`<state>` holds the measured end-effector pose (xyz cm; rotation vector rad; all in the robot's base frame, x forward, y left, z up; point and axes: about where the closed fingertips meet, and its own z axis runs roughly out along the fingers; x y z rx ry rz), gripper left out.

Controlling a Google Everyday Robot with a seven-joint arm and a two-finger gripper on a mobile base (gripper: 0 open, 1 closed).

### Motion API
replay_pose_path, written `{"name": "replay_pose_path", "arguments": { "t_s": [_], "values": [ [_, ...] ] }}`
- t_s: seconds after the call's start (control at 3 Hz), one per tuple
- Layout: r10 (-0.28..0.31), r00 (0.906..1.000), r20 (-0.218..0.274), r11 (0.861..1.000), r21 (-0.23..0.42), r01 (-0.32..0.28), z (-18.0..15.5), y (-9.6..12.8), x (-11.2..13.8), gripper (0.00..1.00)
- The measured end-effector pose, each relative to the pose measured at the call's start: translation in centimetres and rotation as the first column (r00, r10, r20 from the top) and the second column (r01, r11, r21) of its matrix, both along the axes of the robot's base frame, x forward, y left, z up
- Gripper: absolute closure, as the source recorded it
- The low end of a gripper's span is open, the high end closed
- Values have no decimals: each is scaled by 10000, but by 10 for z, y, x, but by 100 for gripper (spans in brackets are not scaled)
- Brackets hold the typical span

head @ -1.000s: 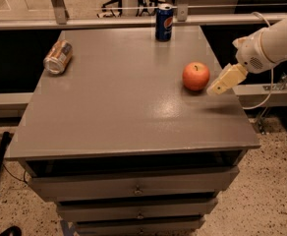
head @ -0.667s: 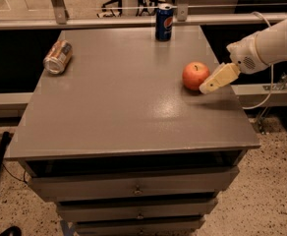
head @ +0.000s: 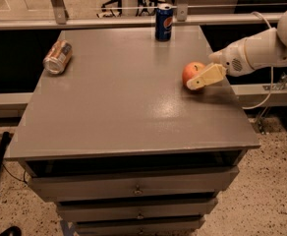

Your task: Move apple near orange can

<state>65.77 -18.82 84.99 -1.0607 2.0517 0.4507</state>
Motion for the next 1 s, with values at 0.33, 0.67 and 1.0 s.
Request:
{"name": "replay_pose_path", "arguments": {
  "t_s": [0.33,0.67,1.0],
  "values": [
    [95,9999,-44,9991,407,-93,-3,9,0,41],
    [208,9997,109,9978,621,-215,0,14,-3,64],
    [286,9980,555,9971,688,-324,17,16,-7,87]
  ]
}}
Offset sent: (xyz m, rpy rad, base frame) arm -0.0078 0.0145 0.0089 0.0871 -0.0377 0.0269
